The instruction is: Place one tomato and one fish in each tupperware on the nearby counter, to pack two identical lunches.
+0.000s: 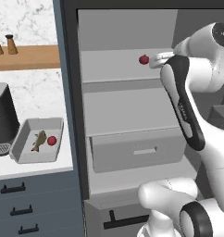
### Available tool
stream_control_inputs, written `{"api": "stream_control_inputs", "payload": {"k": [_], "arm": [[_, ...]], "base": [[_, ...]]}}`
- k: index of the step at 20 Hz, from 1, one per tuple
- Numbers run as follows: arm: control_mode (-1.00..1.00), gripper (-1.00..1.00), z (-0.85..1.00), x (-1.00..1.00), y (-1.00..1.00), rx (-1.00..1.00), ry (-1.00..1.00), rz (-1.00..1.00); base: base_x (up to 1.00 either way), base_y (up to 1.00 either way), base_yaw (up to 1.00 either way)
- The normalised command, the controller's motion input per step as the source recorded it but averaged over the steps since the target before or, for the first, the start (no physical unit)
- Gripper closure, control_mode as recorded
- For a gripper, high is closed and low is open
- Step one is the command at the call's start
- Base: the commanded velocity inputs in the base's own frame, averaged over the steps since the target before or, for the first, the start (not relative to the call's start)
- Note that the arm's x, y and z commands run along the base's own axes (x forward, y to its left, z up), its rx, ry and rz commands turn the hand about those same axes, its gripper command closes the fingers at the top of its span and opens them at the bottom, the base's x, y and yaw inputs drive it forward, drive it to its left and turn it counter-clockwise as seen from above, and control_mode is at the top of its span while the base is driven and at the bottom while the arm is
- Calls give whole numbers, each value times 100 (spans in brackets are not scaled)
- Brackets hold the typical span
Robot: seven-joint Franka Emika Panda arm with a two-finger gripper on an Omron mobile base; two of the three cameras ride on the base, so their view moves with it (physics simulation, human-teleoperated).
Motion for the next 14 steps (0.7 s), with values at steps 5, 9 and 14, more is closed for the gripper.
{"api": "stream_control_inputs", "payload": {"k": [5,9,14], "arm": [[-100,-100,0,99,-22,5,0,-16],[-100,-100,0,98,-2,4,18,-8],[-100,-100,-16,72,-5,1,28,0]], "base": [[0,0,0],[0,0,0],[0,0,0]]}}
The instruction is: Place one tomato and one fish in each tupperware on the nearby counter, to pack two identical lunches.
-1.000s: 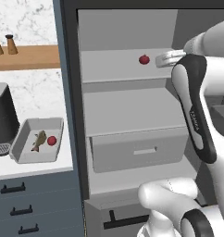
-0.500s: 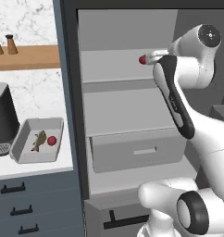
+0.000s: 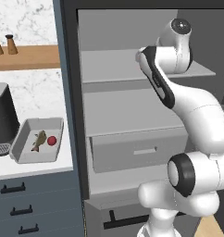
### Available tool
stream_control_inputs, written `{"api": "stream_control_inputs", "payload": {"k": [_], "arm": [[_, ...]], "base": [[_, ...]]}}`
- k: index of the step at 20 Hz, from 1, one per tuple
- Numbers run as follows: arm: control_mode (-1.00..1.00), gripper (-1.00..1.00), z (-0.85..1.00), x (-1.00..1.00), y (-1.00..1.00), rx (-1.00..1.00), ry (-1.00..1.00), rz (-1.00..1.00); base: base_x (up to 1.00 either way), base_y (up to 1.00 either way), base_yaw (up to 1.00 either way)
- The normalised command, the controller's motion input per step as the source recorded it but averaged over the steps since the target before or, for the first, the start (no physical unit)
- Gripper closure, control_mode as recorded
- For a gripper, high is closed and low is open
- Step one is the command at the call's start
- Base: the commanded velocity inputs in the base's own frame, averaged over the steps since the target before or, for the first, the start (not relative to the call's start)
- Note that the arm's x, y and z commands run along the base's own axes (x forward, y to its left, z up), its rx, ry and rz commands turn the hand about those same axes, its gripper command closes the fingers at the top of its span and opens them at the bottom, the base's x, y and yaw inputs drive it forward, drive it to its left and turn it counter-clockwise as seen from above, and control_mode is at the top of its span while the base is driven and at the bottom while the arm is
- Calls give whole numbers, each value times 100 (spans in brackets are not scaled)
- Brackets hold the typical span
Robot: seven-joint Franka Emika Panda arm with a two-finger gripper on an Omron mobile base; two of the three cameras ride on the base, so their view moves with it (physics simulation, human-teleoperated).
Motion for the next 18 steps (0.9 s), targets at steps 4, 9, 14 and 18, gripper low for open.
{"api": "stream_control_inputs", "payload": {"k": [4,9,14,18], "arm": [[-100,-100,-13,63,-15,1,5,0],[-100,-100,-35,51,-10,2,0,0],[-100,-100,-37,47,-1,3,-3,0],[-100,-100,-13,66,0,0,-2,0]], "base": [[0,0,0],[0,0,0],[0,0,0],[0,0,0]]}}
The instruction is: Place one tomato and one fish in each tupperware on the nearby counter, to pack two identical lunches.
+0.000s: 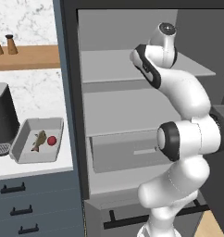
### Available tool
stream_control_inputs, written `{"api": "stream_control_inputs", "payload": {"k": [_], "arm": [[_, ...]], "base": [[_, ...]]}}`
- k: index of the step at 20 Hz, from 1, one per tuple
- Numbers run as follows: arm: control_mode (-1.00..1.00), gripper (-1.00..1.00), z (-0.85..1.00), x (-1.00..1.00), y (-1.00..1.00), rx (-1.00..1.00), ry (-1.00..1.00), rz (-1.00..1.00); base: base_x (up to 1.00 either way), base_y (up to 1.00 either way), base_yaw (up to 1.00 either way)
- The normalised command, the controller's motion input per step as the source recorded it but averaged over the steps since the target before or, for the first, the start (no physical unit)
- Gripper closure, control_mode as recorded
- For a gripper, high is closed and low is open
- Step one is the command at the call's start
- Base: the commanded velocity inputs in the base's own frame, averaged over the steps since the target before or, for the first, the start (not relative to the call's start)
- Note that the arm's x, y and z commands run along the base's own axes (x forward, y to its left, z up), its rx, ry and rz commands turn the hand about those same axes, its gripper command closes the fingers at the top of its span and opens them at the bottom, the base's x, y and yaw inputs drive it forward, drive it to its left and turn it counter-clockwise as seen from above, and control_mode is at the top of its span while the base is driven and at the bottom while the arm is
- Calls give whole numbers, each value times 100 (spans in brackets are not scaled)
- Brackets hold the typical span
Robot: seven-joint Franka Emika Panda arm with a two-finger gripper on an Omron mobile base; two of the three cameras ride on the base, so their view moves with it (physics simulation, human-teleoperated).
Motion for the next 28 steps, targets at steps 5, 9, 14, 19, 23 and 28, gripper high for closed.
{"api": "stream_control_inputs", "payload": {"k": [5,9,14,19,23,28], "arm": [[-100,-100,-16,64,0,0,0,0],[-100,-100,-12,48,0,0,0,0],[-100,100,-9,32,0,0,-1,0],[-100,100,-8,0,0,0,-8,0],[-100,100,-28,-12,0,0,-15,0],[-100,100,-4,-78,-2,5,-44,0]], "base": [[0,0,0],[0,0,0],[0,0,0],[0,0,0],[0,0,0],[0,0,0]]}}
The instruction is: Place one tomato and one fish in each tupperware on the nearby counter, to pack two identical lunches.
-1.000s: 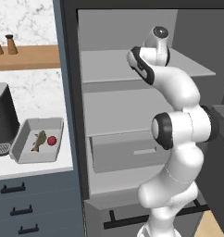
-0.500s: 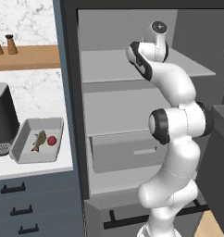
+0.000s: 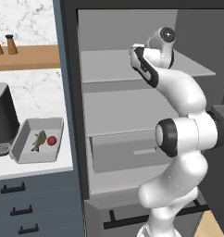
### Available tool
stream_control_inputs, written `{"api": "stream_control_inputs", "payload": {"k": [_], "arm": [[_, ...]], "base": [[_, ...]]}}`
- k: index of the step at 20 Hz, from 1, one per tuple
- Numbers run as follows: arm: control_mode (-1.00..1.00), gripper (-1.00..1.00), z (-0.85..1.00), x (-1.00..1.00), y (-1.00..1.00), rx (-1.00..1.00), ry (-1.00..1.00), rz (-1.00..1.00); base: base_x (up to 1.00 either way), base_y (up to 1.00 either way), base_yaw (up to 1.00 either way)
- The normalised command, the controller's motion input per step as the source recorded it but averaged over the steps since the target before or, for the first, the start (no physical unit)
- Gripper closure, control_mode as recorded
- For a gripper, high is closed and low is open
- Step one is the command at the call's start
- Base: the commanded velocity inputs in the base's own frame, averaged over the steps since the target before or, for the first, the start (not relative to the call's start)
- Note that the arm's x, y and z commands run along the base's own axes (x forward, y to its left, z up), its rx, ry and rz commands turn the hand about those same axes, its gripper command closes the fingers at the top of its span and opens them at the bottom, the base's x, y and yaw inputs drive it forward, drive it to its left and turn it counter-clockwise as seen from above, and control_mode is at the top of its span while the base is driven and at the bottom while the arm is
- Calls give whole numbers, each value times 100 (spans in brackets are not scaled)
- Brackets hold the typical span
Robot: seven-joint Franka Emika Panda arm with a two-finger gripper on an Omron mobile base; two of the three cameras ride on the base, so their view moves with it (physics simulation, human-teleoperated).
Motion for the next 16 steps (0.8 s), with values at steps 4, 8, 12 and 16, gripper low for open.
{"api": "stream_control_inputs", "payload": {"k": [4,8,12,16], "arm": [[-100,100,51,-100,-1,15,-54,-5],[-100,100,96,-100,0,7,-37,-3],[-100,100,17,-100,0,-1,-10,0],[-100,100,-11,-100,0,-5,12,0]], "base": [[0,0,0],[0,0,0],[0,0,0],[0,0,0]]}}
